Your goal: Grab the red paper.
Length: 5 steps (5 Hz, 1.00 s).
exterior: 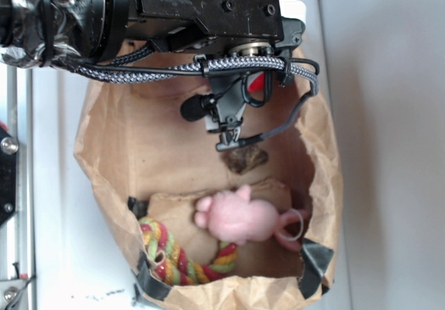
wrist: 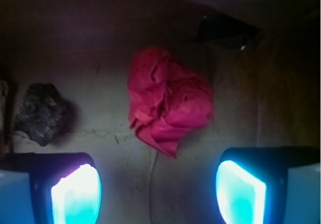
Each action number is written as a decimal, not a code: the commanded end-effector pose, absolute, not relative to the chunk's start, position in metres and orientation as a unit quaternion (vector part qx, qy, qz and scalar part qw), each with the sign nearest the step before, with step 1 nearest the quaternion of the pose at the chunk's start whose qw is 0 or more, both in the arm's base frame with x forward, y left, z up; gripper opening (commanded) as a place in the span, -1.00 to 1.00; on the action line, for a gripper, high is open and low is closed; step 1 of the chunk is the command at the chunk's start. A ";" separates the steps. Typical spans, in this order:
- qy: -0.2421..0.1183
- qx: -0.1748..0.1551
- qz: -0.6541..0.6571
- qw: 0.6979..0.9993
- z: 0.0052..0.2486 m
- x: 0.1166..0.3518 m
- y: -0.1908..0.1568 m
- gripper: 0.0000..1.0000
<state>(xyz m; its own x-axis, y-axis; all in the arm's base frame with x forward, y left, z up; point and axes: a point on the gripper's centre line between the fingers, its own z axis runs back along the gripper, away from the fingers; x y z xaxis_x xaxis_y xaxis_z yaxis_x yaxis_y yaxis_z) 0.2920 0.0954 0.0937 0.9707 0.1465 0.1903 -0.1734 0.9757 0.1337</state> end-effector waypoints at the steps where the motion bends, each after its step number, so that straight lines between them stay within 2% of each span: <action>1: -0.133 0.062 0.109 0.983 0.123 0.321 0.123 1.00; 4: -0.130 0.061 0.106 0.984 0.114 0.329 0.110 1.00; 5: -0.138 0.045 0.103 0.984 0.111 0.332 0.103 1.00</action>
